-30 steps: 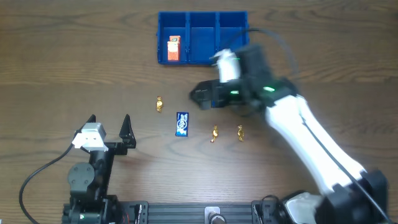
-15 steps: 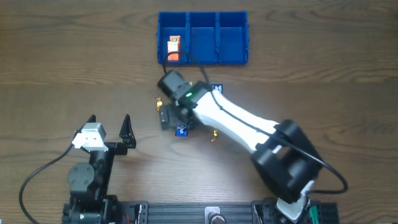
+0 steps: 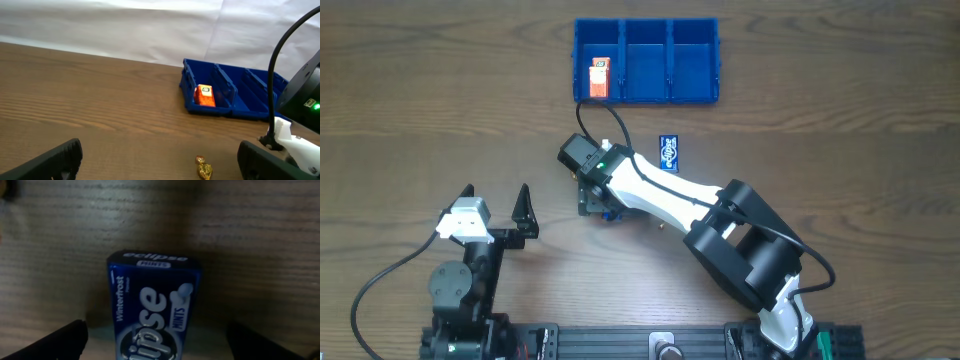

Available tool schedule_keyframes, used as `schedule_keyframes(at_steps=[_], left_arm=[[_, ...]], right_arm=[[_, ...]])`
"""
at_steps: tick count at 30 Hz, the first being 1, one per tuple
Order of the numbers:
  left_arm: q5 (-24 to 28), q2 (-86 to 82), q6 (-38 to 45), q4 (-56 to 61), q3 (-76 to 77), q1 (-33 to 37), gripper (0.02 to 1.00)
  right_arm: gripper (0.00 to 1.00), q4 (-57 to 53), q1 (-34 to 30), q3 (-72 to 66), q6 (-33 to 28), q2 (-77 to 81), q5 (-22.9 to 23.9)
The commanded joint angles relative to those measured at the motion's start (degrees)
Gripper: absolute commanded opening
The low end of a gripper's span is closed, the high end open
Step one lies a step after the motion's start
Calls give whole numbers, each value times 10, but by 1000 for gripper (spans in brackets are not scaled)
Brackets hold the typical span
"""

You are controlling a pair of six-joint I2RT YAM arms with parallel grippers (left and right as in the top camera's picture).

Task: Sort Candies Into Trays

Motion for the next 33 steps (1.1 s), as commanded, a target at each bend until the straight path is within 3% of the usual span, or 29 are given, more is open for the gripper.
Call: schedule_keyframes(at_steps=[1, 3, 9, 14, 22, 28, 33], left_arm=[[10, -4, 4, -22, -9, 2, 996], [10, -4, 4, -22, -9, 2, 998], [10, -4, 4, -22, -9, 2, 998], [10, -4, 4, -22, -9, 2, 998], [10, -4, 4, -22, -9, 2, 998], [10, -4, 4, -22, -9, 2, 996], [10, -4, 4, -22, -9, 2, 998]], right_arm=[[829, 1, -3, 10, 24, 10, 22], [776, 2, -3, 10, 24, 10, 22], [498, 2, -2, 10, 24, 10, 22], [358, 2, -2, 10, 24, 10, 22], [281, -8, -2, 21, 7, 4, 25], [257, -142, -20, 140, -51, -24, 96], [266, -209, -84, 306, -149, -30, 138]])
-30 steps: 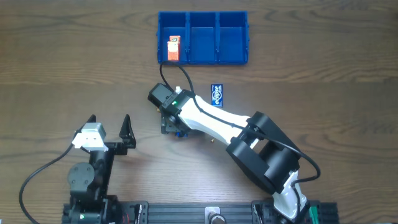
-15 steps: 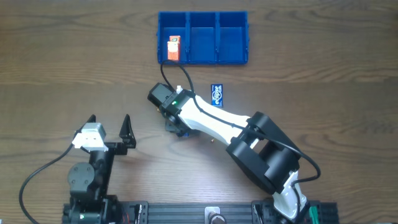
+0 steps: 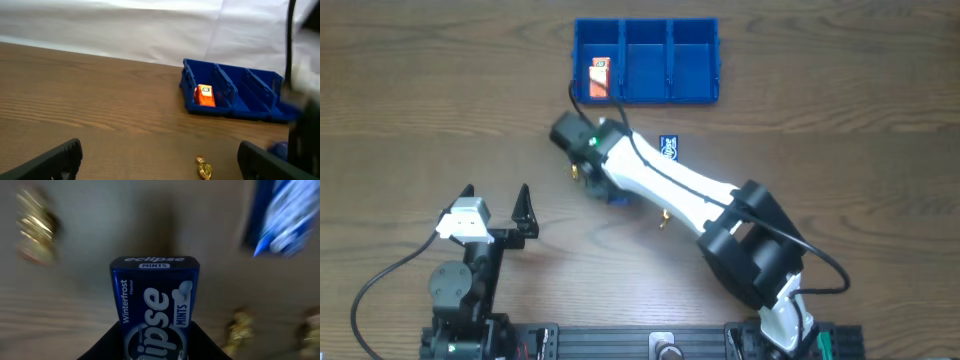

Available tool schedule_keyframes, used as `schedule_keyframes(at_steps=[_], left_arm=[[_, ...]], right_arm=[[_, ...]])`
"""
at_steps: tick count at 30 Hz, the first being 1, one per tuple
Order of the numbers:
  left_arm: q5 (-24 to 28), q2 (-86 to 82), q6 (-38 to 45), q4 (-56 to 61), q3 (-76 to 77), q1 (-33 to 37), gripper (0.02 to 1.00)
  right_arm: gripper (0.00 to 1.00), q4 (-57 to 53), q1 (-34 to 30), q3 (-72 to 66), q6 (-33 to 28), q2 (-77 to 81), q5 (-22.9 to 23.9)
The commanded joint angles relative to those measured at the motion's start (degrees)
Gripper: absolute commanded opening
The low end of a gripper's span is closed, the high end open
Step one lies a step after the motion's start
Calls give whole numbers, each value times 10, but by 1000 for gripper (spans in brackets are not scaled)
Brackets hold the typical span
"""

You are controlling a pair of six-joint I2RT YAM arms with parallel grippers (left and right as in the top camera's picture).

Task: Sort Candies Into Trays

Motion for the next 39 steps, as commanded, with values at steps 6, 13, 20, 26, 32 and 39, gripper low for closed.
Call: schedule_keyframes(at_steps=[6, 13, 20, 26, 32, 39], left_arm=[[9, -4, 4, -22, -9, 2, 998], [10, -4, 4, -22, -9, 2, 998], [10, -4, 4, -22, -9, 2, 998], [10, -4, 4, -22, -9, 2, 998], [10, -4, 4, -22, -9, 2, 996], [10, -4, 4, -22, -9, 2, 998]], right_arm=[[270, 61, -168, 196, -188, -28, 66], [301, 171, -220, 196, -253, 24, 61], [297, 213, -211, 196, -244, 91, 47], [297, 221, -204, 196, -234, 123, 47], [299, 226, -198, 196, -234, 129, 47], [323, 224, -196, 196, -221, 136, 45]])
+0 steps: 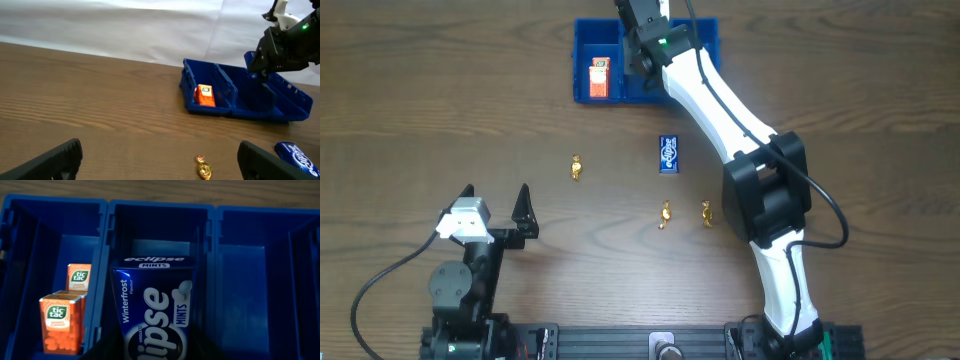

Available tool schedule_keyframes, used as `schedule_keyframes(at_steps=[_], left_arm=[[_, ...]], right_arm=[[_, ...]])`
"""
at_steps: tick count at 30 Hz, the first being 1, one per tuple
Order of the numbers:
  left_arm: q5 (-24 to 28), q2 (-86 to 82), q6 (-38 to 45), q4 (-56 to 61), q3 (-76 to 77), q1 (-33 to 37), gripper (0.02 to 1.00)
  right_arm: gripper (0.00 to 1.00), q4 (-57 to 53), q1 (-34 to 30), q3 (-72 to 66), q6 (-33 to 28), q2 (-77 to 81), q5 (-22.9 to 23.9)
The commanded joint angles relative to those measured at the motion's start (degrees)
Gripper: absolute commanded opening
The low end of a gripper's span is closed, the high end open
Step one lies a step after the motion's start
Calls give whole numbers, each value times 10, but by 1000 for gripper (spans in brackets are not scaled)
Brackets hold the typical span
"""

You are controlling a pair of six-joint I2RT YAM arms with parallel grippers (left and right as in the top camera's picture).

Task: Sort Candies Into Trays

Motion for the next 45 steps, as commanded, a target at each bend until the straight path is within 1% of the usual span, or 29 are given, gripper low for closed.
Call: schedule_keyframes(at_steps=[1, 2, 3, 4, 5, 6, 8, 12, 17, 23, 28, 31, 35, 39, 45], left_arm=[[10, -4, 4, -22, -9, 2, 998], [10, -4, 4, -22, -9, 2, 996], [10, -4, 4, -22, -9, 2, 996], [10, -4, 4, -22, -9, 2, 998], [10, -4, 4, -22, -9, 2, 998], [10, -4, 4, -22, -9, 2, 998], [10, -4, 4, -22, -9, 2, 998], [10, -4, 4, -22, -9, 2, 998], [10, -4, 4, -22, -9, 2, 998], [10, -4, 4, -22, -9, 2, 998], [10, -4, 4, -22, -9, 2, 998], [10, -4, 4, -22, -9, 2, 998], [10, -4, 4, -22, -9, 2, 1000], [10, -4, 4, -22, -9, 2, 996], [10, -4, 4, -22, -9, 2, 998]], right_arm=[[340, 2, 4, 5, 11, 12, 3], [356, 2, 4, 5, 11, 12, 3], [408, 0, 5, 5, 12, 12, 3], [500, 0, 6, 5, 12, 12, 3], [711, -2, 7, 5, 12, 12, 3], [774, -5, 7, 5, 12, 12, 3], [820, -12, 7, 5, 12, 11, 3], [831, -24, 7, 5, 10, -8, -12], [831, -66, 7, 0, 8, -63, -12], [831, -114, 7, -87, 9, -141, -12], [831, -104, 8, -208, 28, -165, -13], [831, -79, 9, -273, 41, -162, -21], [831, -43, 9, -333, 50, -161, -47], [831, -20, 16, -370, 59, -157, -69], [833, -14, 35, -373, 76, -132, -73]])
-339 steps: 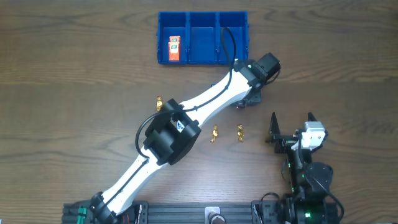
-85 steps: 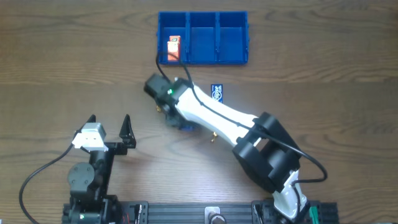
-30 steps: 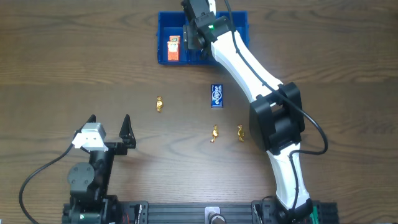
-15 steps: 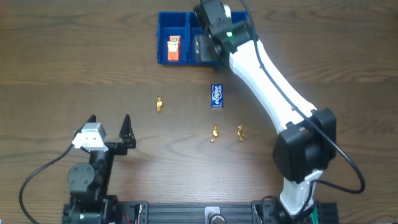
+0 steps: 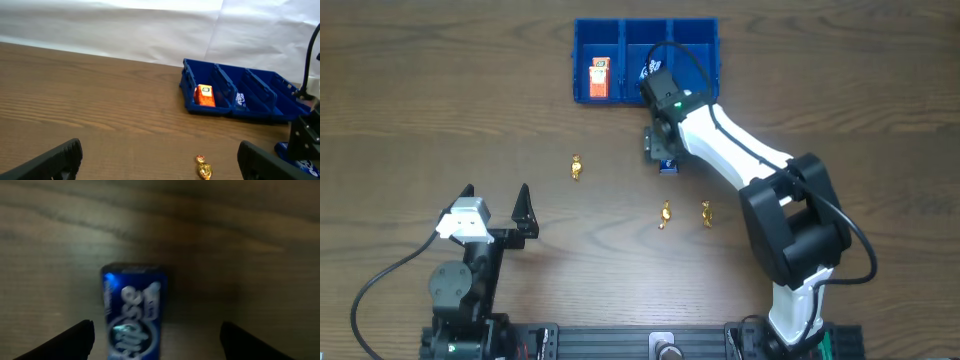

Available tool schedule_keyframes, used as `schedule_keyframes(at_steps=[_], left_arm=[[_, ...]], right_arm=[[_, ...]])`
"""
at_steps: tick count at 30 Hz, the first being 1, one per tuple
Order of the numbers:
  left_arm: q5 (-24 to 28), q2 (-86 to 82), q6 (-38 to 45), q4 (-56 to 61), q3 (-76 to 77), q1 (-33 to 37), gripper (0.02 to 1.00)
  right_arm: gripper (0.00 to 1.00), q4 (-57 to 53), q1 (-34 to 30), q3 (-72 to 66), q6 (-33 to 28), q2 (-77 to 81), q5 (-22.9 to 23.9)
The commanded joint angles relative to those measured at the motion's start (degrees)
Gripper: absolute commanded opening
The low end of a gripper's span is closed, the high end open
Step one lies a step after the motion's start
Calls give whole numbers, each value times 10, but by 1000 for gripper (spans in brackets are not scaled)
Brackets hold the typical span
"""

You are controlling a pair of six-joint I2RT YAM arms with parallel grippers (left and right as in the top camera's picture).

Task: Sort Candies Into Trays

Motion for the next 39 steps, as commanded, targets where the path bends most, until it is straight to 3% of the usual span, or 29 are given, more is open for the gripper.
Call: schedule_keyframes(at_steps=[1, 13, 27, 34, 39], left_arm=[[10, -4, 4, -22, -9, 2, 996], [10, -4, 4, -22, -9, 2, 996], [10, -4, 4, -22, -9, 2, 996], [10, -4, 4, -22, -9, 2, 996], [10, -4, 4, -22, -9, 2, 998]], right_arm=[[833, 9, 17, -3, 25, 25, -12], [711, 6, 14, -3, 46, 45, -16], [288, 5, 11, -3, 47, 45, -18], [264, -9, 17, 1, 45, -6, -14], [264, -75, 33, 76, 45, -78, 39]])
